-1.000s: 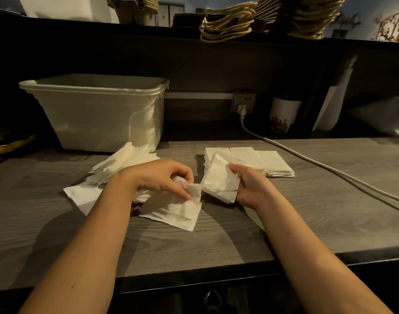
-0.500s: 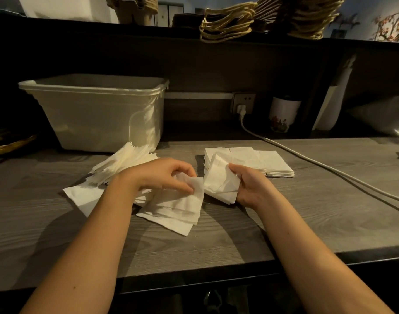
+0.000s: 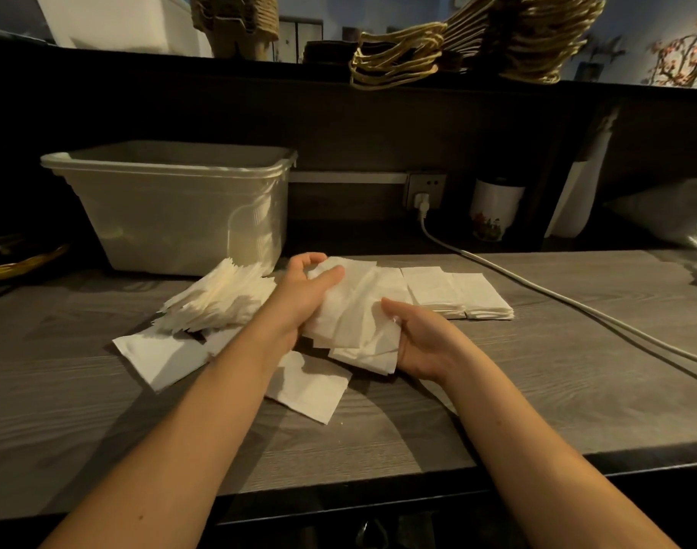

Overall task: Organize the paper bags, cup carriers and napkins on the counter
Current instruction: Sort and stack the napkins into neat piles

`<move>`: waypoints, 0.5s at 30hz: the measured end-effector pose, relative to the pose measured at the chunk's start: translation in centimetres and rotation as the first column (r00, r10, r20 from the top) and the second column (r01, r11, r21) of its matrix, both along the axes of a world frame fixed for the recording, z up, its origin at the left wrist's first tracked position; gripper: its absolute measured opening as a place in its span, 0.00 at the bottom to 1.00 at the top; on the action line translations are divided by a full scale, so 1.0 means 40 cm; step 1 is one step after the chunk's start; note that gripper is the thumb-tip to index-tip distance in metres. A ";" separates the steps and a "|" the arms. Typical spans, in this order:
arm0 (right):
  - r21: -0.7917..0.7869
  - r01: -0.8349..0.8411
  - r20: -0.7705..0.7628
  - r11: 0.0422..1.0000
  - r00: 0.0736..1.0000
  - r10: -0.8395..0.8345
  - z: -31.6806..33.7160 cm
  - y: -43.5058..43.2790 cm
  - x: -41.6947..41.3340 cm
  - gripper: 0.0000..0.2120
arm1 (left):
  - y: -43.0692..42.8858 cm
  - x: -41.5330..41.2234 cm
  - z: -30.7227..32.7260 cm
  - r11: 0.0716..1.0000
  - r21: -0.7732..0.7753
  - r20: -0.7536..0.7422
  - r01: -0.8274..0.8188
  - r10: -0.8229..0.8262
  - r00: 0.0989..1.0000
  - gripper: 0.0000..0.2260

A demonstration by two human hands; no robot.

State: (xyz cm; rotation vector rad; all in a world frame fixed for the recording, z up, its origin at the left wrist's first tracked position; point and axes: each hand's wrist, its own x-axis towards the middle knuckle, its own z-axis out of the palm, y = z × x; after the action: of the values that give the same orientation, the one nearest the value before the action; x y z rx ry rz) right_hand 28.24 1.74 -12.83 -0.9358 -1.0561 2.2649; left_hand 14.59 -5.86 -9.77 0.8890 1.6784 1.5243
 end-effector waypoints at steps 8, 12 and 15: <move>-0.011 -0.009 -0.044 1.000 0.999 0.009 -0.008 0.004 -0.005 0.11 | 0.013 0.018 -0.013 0.982 0.161 -0.255 -0.098 0.137 0.957 0.08; 0.004 -0.002 -0.042 1.000 0.999 0.002 -0.002 -0.001 0.000 0.10 | 0.010 0.021 -0.021 0.960 0.261 -0.618 -0.104 0.249 0.746 0.07; 0.009 -0.007 -0.049 1.000 0.999 0.008 -0.002 -0.001 0.001 0.11 | 0.009 0.021 -0.030 0.948 0.310 -0.768 -0.071 0.294 0.570 0.06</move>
State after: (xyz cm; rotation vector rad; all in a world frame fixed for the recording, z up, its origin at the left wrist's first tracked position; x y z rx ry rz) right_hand 28.27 1.72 -12.90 -0.8700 -1.0490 2.2759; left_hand 15.44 -5.49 -10.98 1.8079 2.2951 1.5900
